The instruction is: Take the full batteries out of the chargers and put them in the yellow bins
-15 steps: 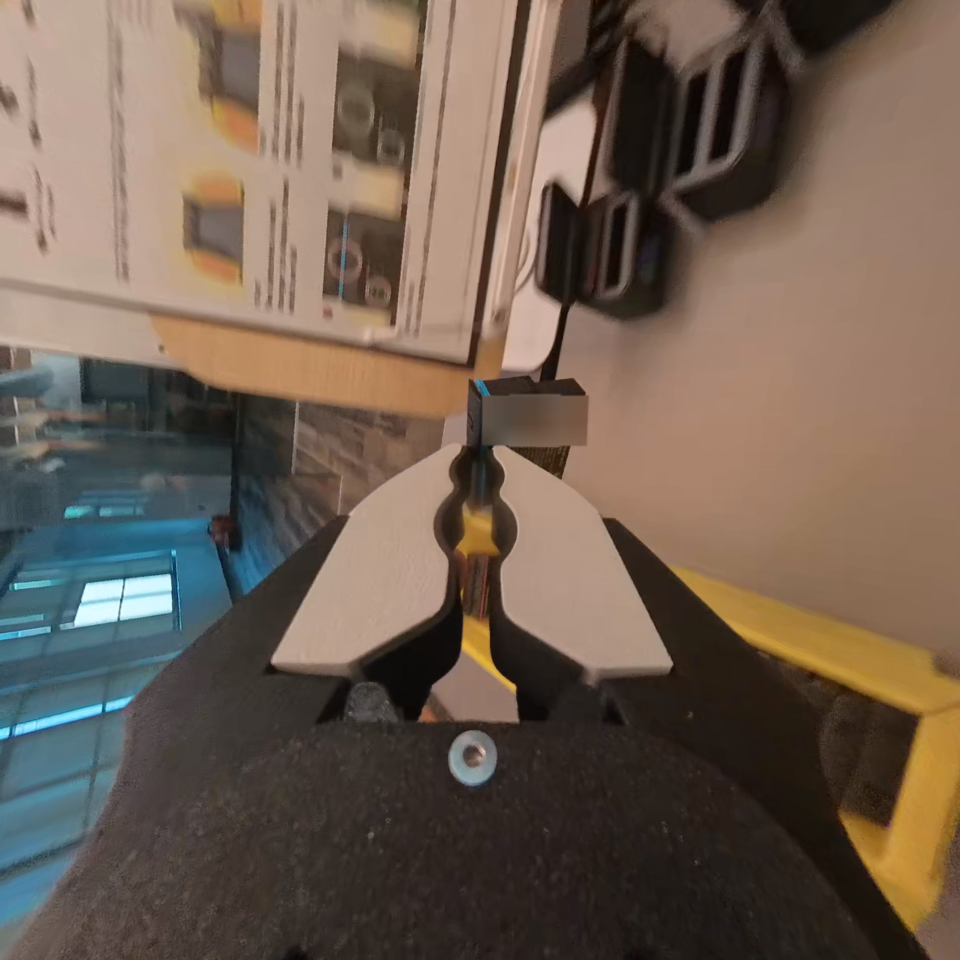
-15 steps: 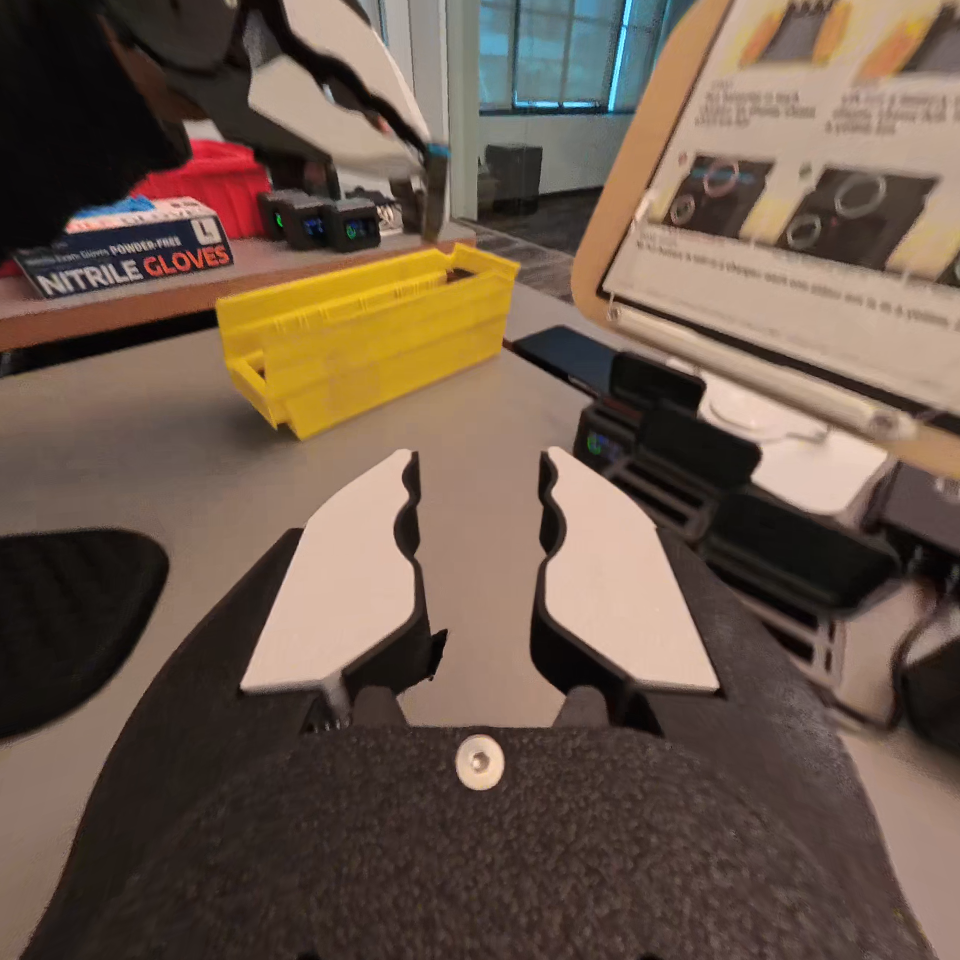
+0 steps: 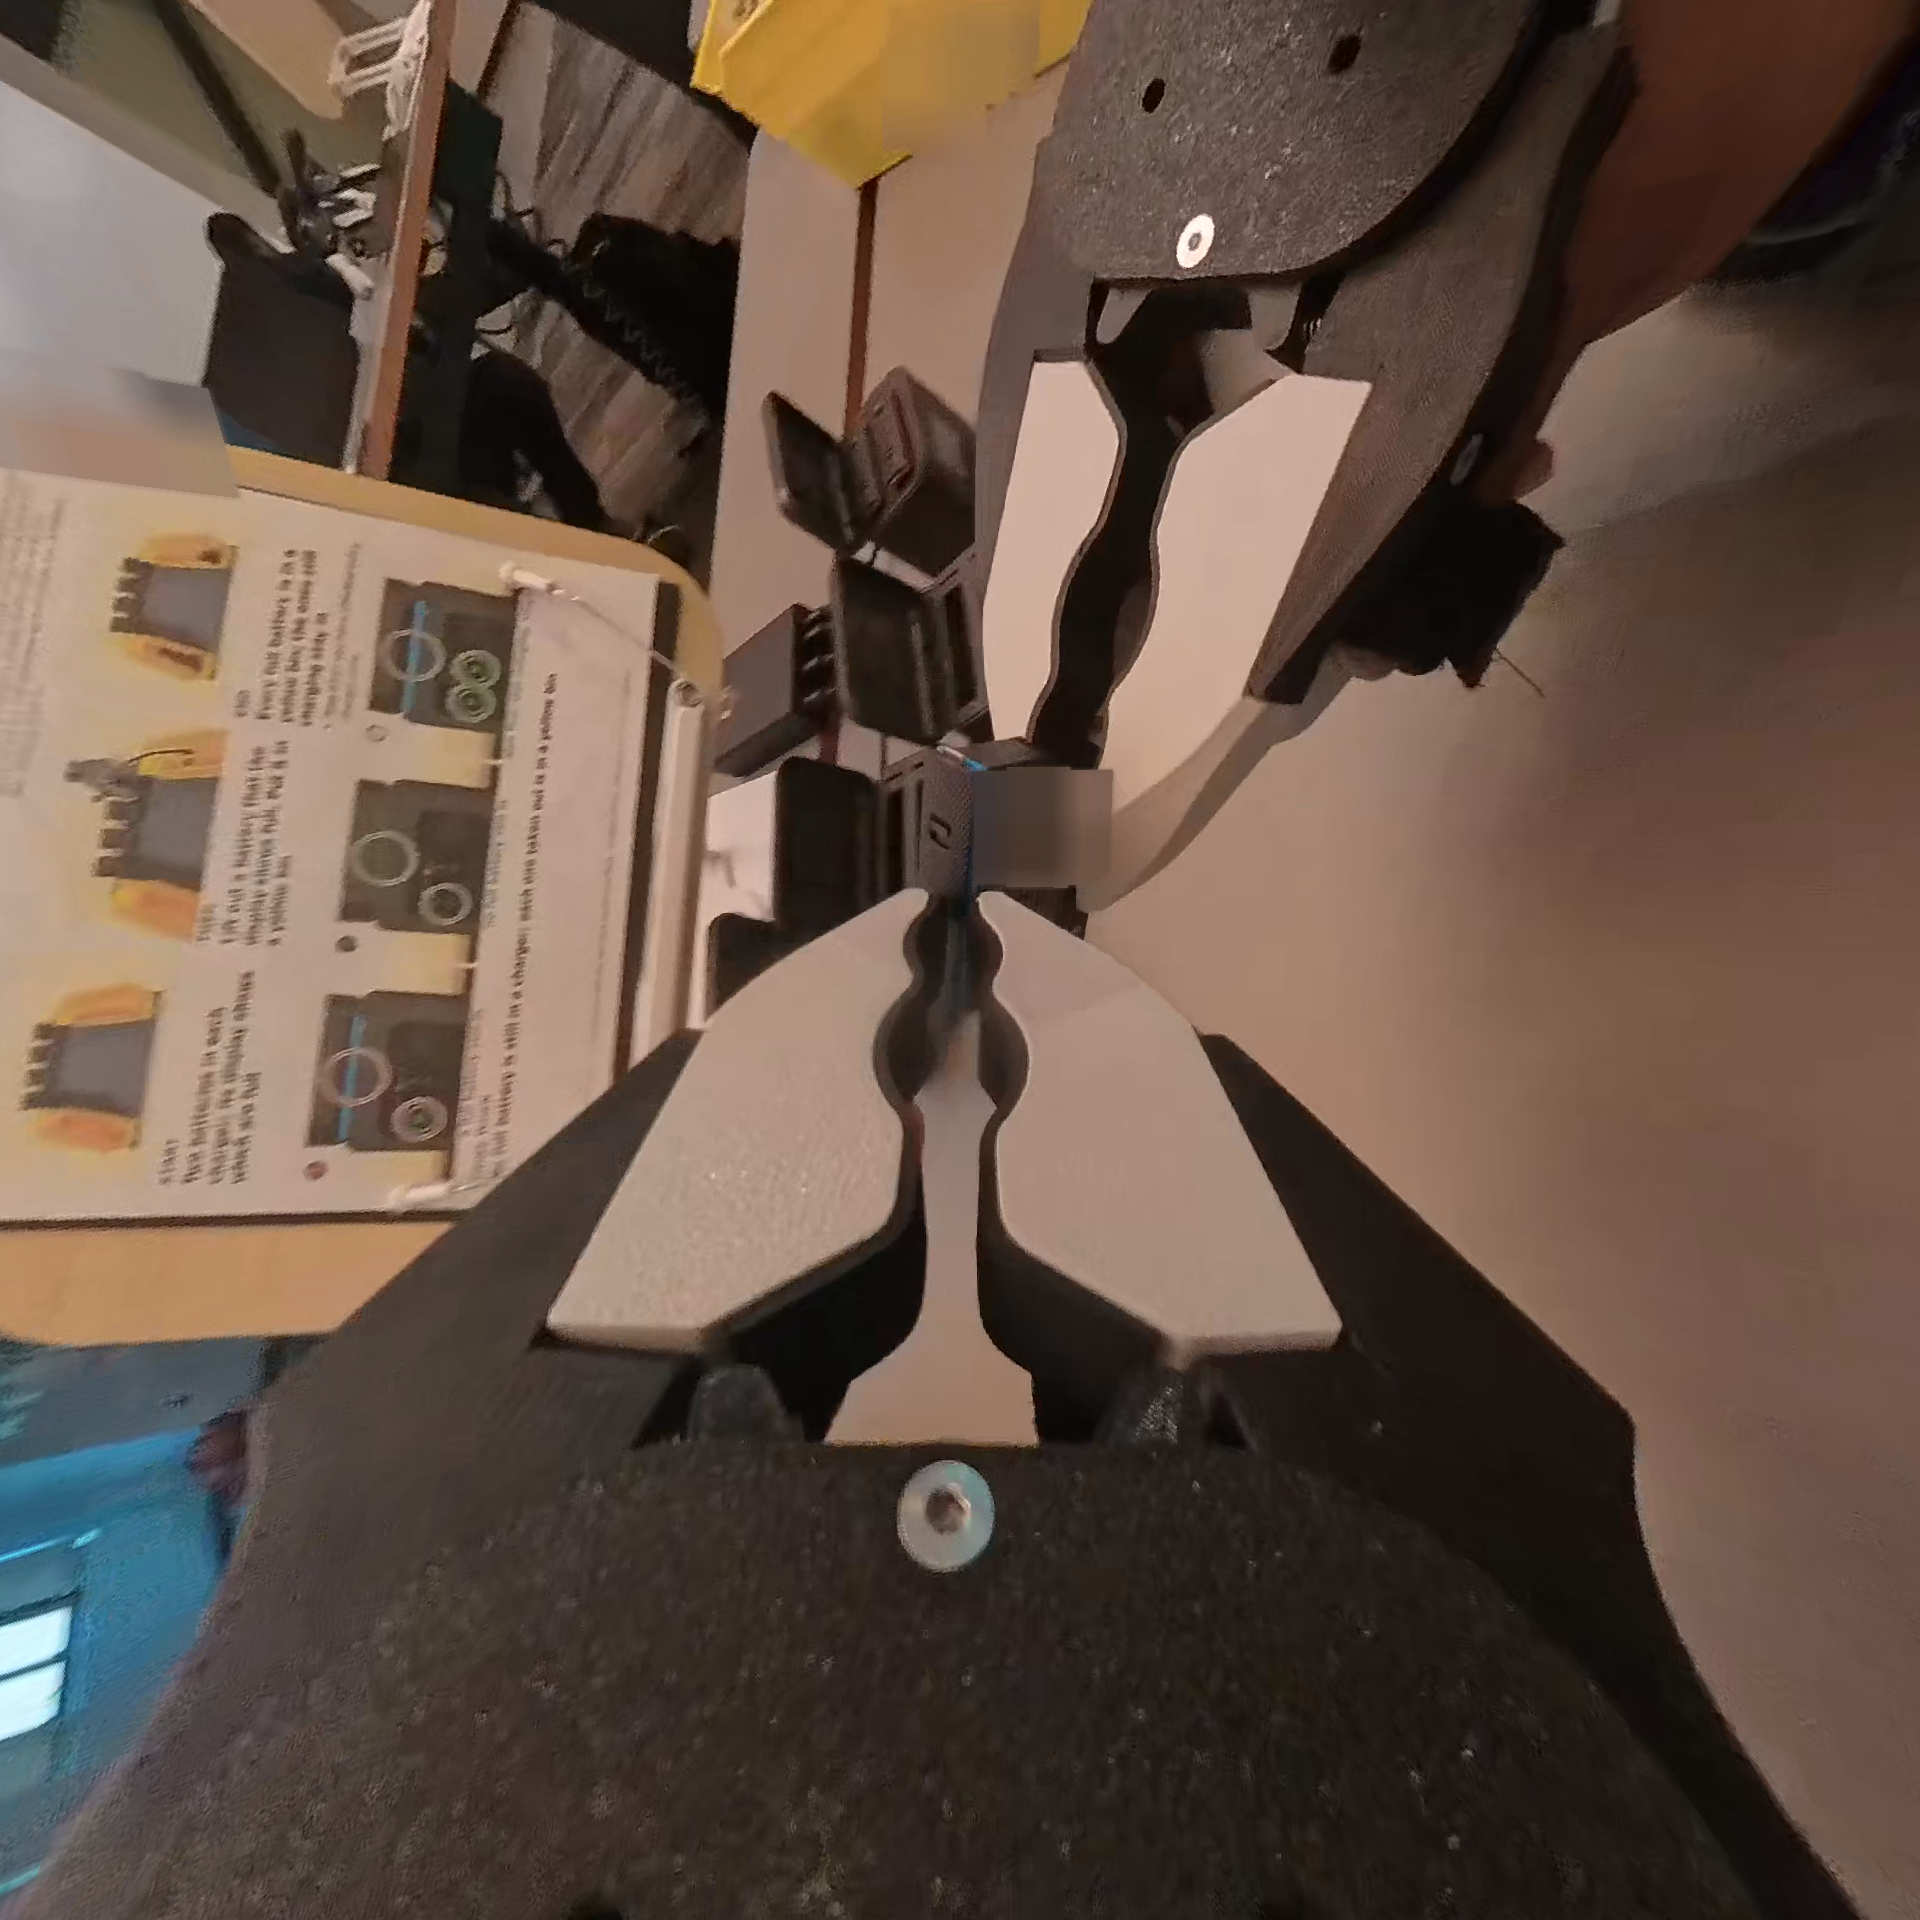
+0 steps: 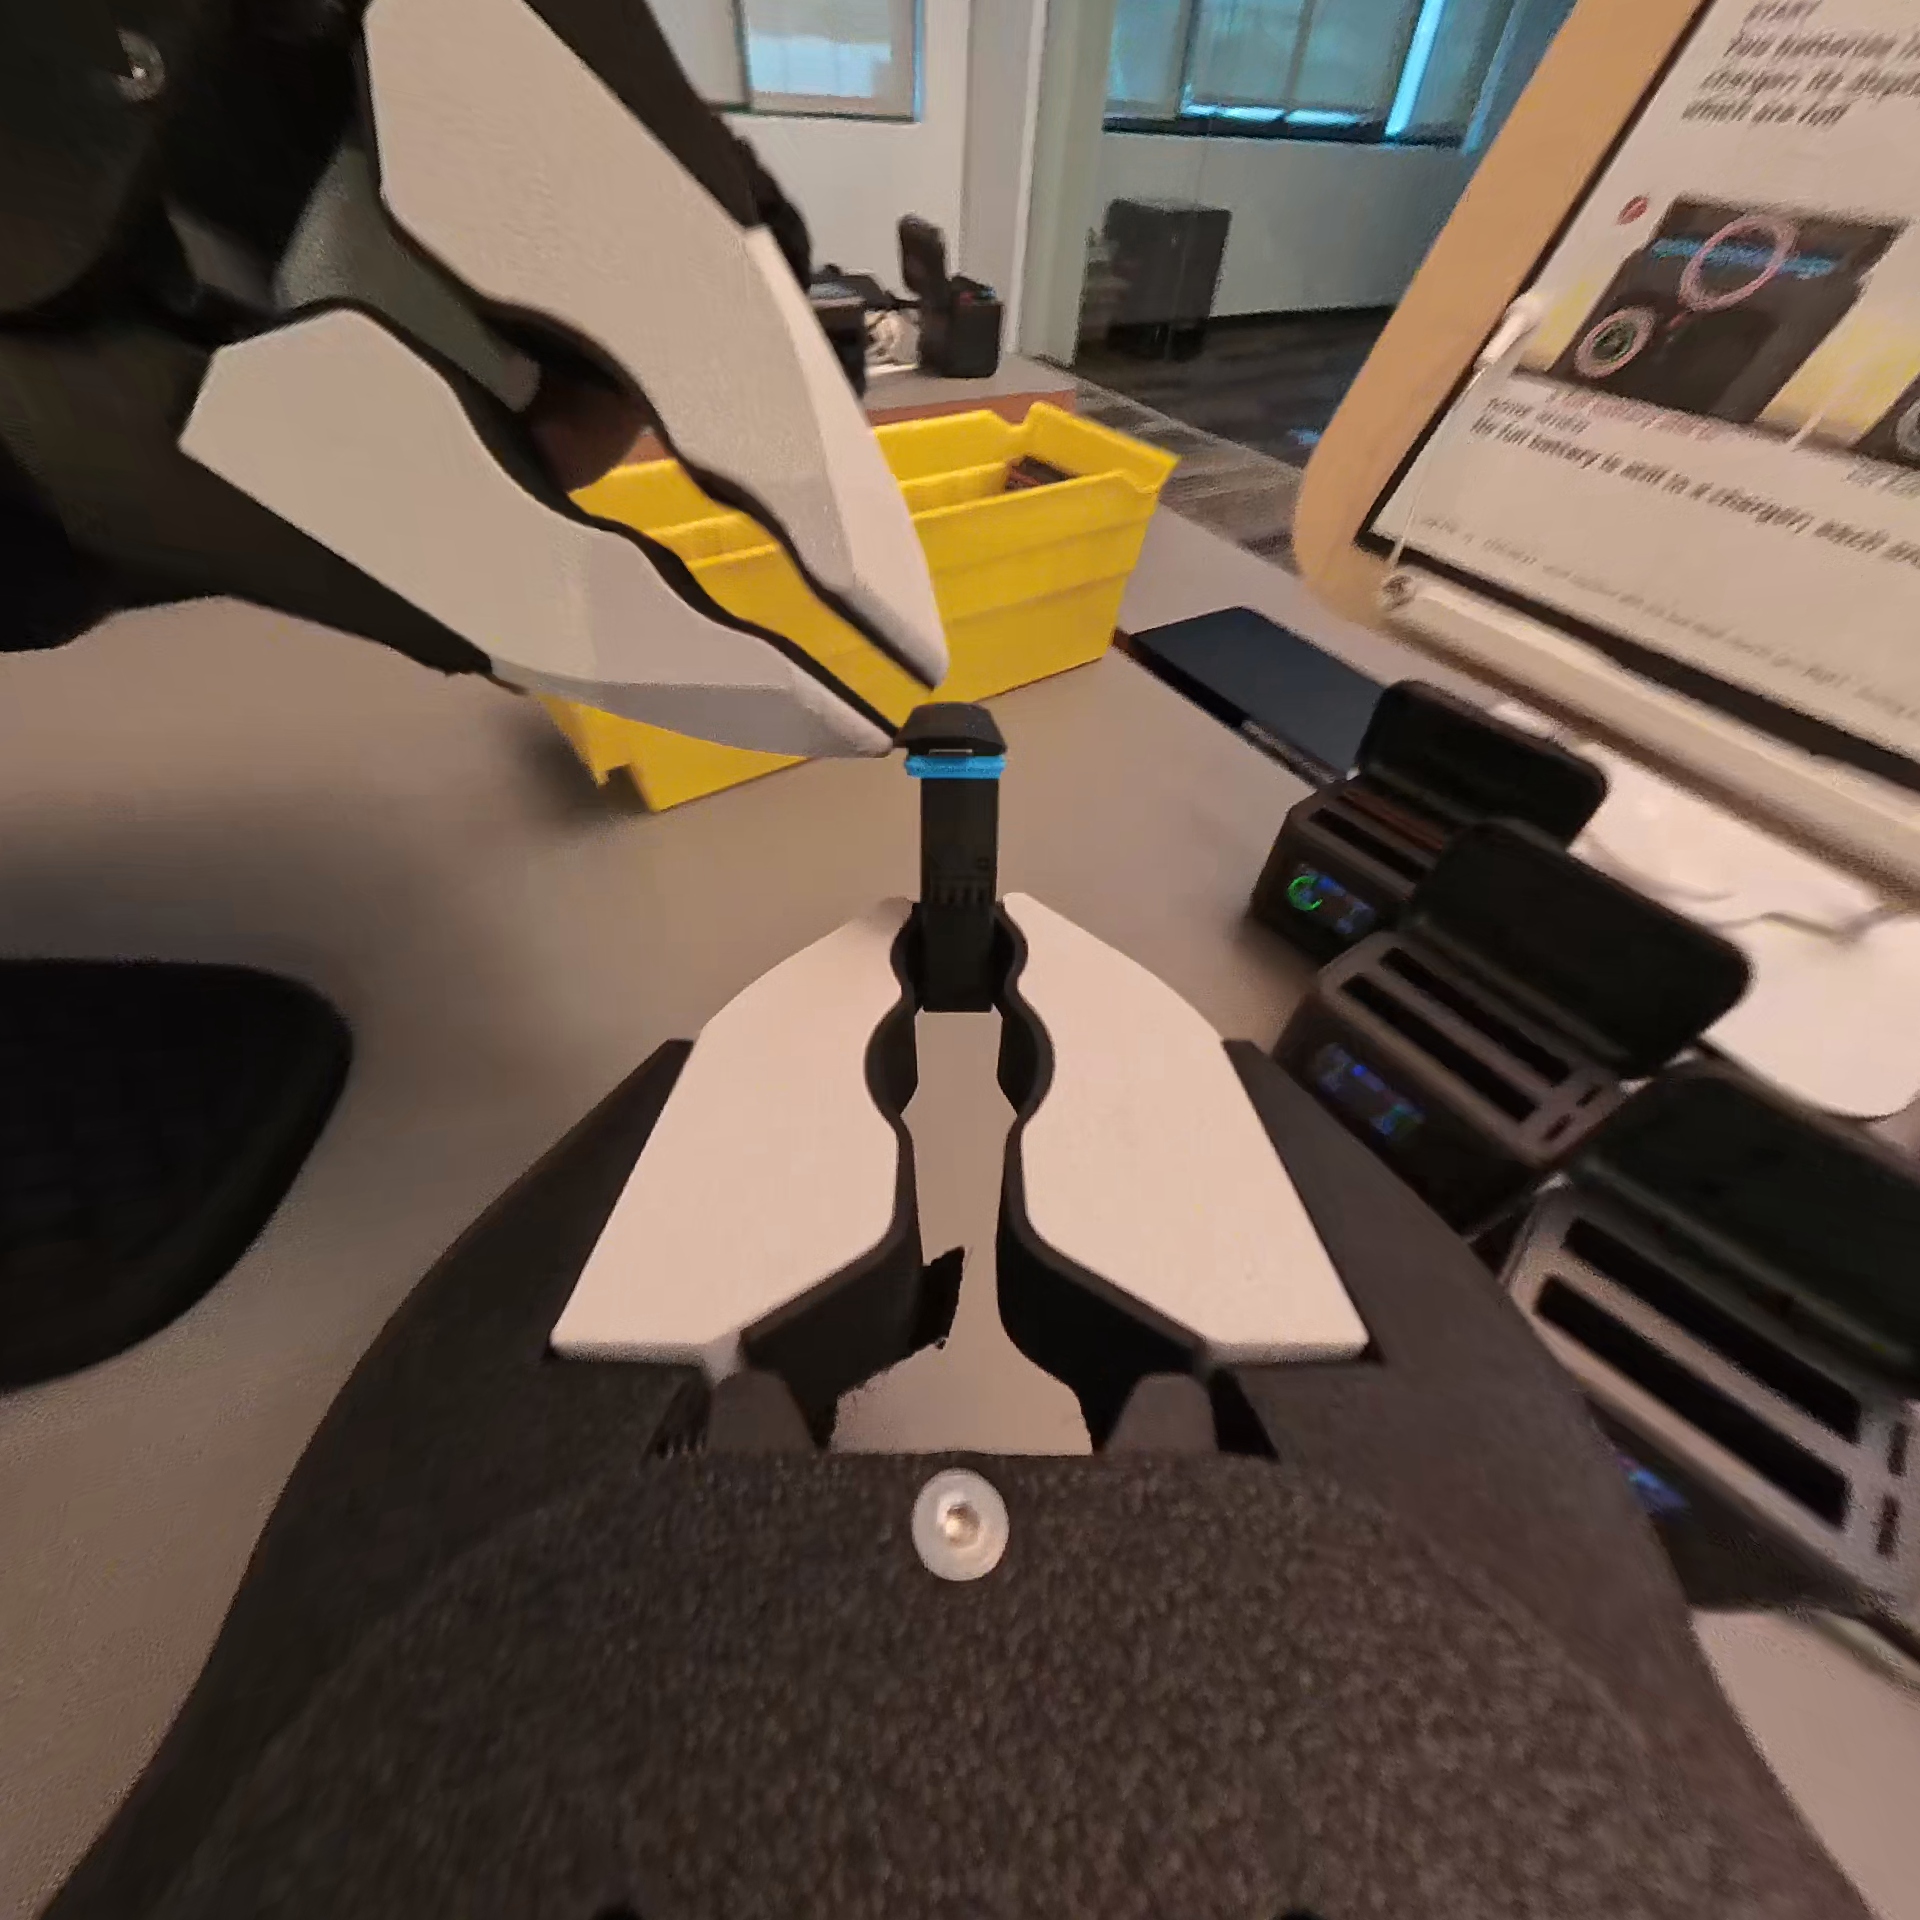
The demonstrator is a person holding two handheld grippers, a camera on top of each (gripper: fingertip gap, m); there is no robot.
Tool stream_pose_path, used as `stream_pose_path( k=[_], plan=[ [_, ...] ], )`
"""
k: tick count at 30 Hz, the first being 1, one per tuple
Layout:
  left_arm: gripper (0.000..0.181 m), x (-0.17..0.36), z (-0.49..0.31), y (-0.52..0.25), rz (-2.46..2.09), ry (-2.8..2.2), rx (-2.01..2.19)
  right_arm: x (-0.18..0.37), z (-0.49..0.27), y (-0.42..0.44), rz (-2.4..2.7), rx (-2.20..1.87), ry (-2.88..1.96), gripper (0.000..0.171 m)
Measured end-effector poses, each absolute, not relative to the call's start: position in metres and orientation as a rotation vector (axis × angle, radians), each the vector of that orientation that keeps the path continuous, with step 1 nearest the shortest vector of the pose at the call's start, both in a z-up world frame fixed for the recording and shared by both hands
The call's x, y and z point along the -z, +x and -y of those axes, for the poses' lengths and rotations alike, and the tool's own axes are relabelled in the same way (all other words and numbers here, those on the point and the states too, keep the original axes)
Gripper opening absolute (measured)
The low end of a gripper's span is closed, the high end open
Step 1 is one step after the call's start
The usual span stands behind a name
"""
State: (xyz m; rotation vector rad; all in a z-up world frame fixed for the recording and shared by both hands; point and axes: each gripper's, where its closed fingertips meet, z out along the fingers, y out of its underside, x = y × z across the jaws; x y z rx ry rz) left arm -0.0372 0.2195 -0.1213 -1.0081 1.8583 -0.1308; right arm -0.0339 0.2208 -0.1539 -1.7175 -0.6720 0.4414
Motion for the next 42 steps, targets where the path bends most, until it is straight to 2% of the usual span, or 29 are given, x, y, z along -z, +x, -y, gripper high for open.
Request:
stream_pose_path(
  k=[4,6,11,15,18,23,27,31,34,38,42],
  plan=[
    [0.032,0.123,-0.205,-0.035,-1.831,-1.163,0.439,0.162,-0.196,-0.027,0.683,-0.742,-1.719,0.010],
    [0.039,0.122,-0.201,-0.035,-1.796,-1.274,0.649,0.157,-0.180,-0.023,0.685,-0.950,-1.683,0.010],
    [0.036,0.124,-0.168,-0.034,-1.832,-1.390,1.088,0.147,-0.145,-0.015,0.716,-1.311,-1.602,0.010],
    [0.032,0.114,-0.143,-0.028,-1.866,-1.372,1.288,0.157,-0.134,-0.017,0.770,-1.368,-1.616,0.010],
    [0.028,0.126,-0.153,-0.017,-1.837,-1.472,1.123,0.165,-0.145,-0.015,0.760,-1.190,-1.650,0.010],
    [0.031,0.138,-0.189,-0.008,-1.418,-1.824,1.044,0.164,-0.182,0.017,0.676,-0.505,-1.634,0.010],
    [0.043,0.137,-0.179,0.006,-1.093,-1.932,1.403,0.155,-0.190,0.035,0.727,-0.008,-1.522,0.010],
    [0.047,0.133,-0.172,0.018,-0.807,-1.955,1.727,0.149,-0.190,0.041,0.833,0.425,-1.368,0.010],
    [0.048,0.140,-0.174,0.023,-0.719,-1.963,1.769,0.146,-0.187,0.039,0.919,0.651,-1.245,0.010],
    [0.029,0.145,-0.175,0.027,-0.651,-1.974,1.829,0.150,-0.186,0.034,1.003,0.870,-1.133,0.010],
    [0.026,0.151,-0.176,0.026,-0.678,-1.980,1.813,0.157,-0.188,0.034,1.032,0.887,-1.144,0.013]
  ],
)
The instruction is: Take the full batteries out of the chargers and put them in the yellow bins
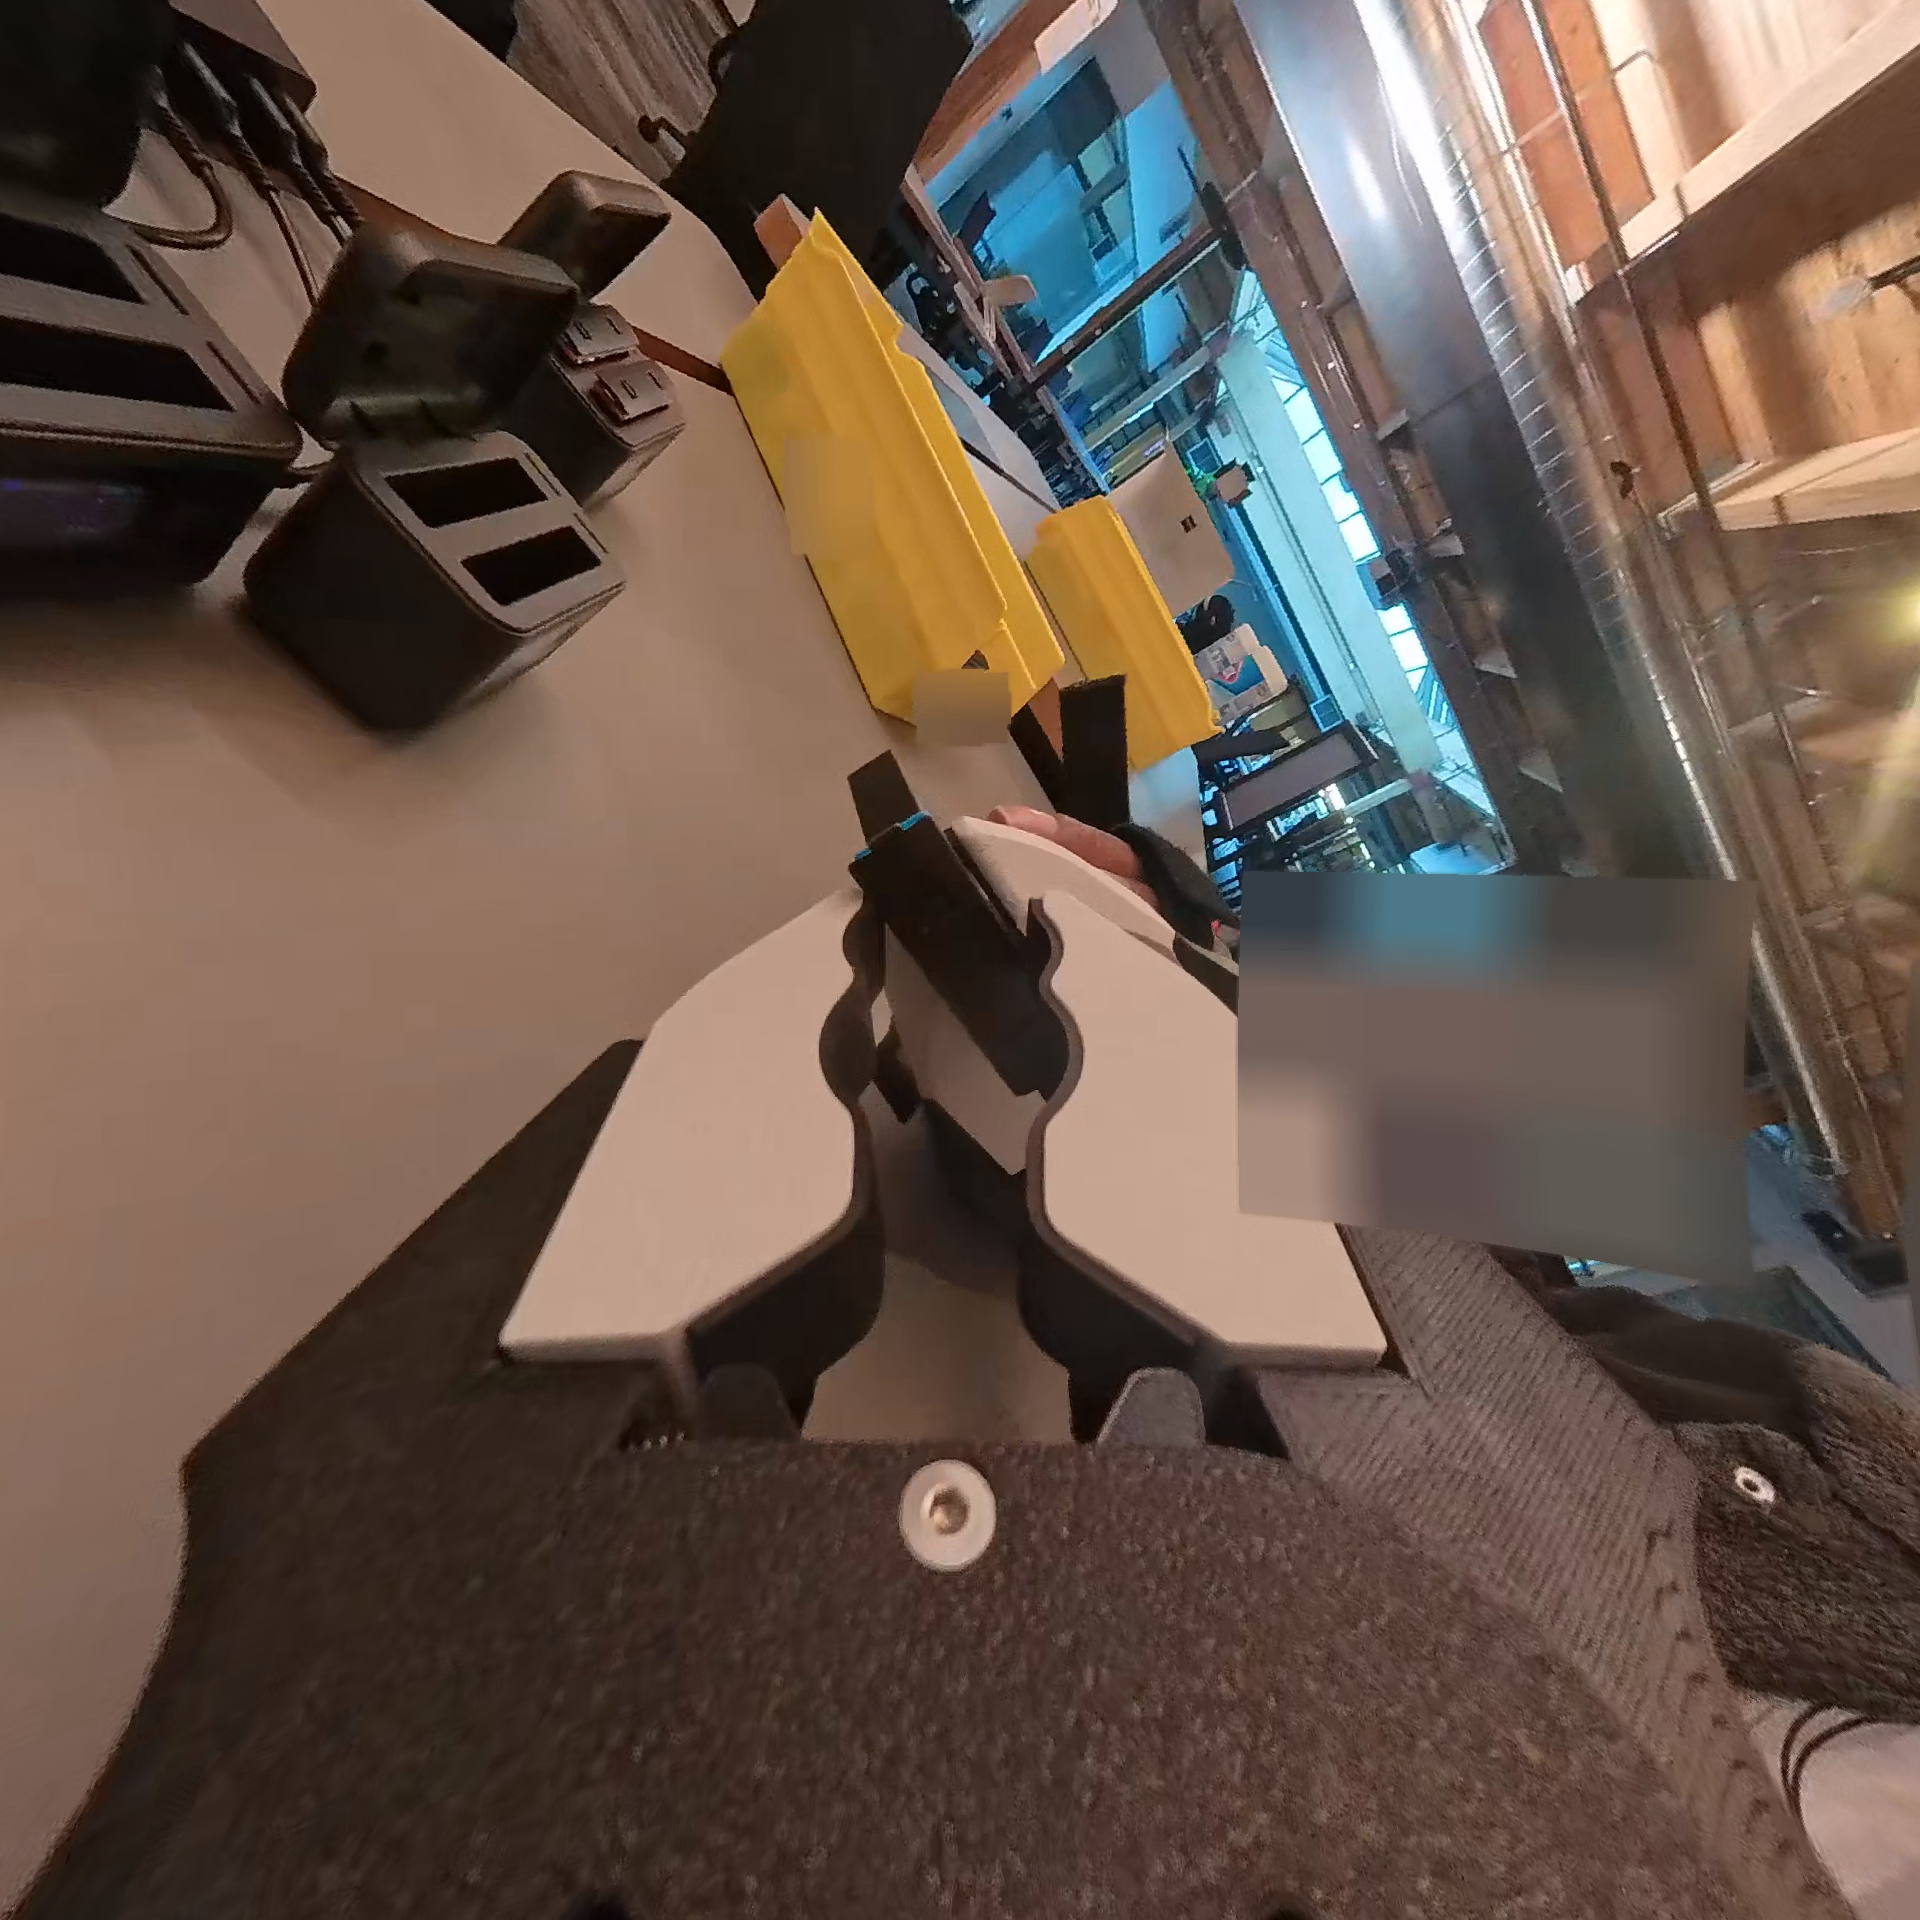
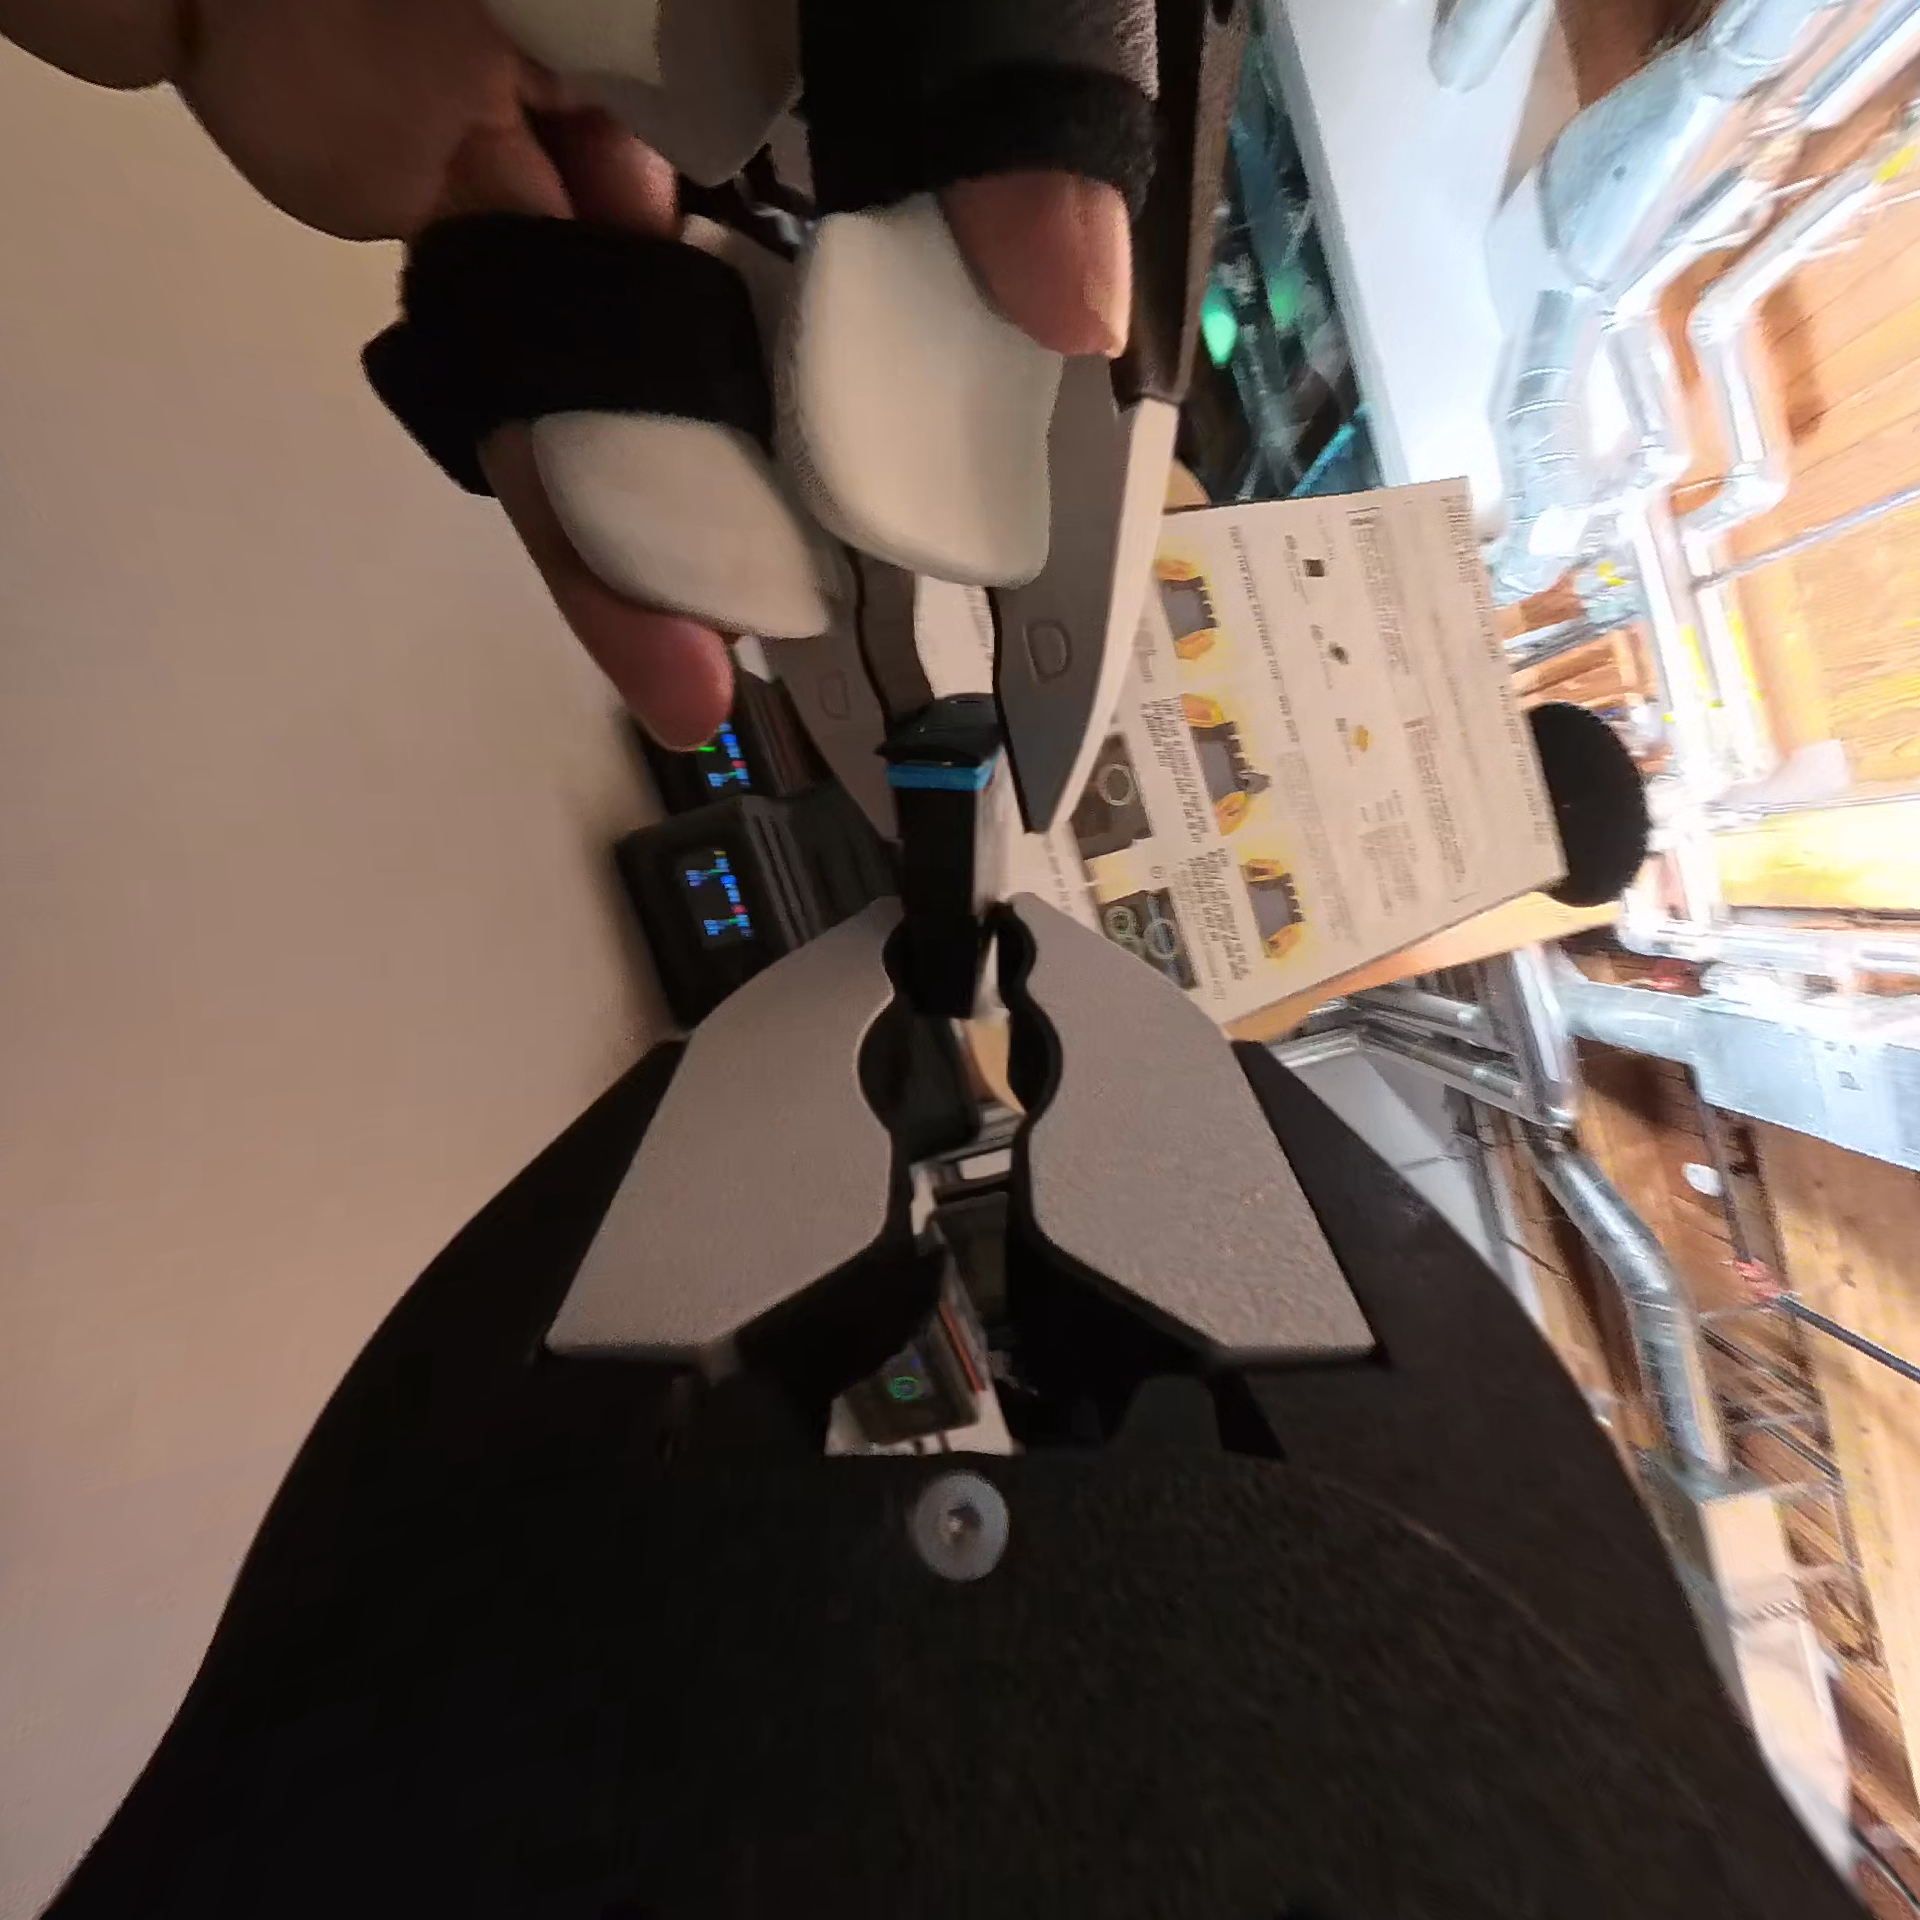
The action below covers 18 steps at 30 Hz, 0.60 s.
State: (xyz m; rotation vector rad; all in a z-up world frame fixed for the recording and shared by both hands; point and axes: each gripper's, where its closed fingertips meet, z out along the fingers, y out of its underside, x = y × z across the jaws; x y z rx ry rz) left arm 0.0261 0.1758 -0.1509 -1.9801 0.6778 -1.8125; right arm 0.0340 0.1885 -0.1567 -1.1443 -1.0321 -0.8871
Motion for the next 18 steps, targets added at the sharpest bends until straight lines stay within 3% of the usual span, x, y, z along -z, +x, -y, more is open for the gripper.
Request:
stream_pose_path(
  k=[8,17,18],
  plan=[
    [0.015,0.164,-0.180,0.009,-0.986,-1.929,1.755,0.177,-0.173,0.022,1.163,0.224,-1.467,0.045],
    [0.015,0.186,-0.130,0.003,-1.728,-1.647,1.166,0.193,-0.136,0.005,1.138,-0.605,-1.755,0.040],
    [0.015,0.188,-0.123,0.003,-1.776,-1.620,1.135,0.197,-0.134,0.003,1.148,-0.629,-1.765,0.032]
  ],
)
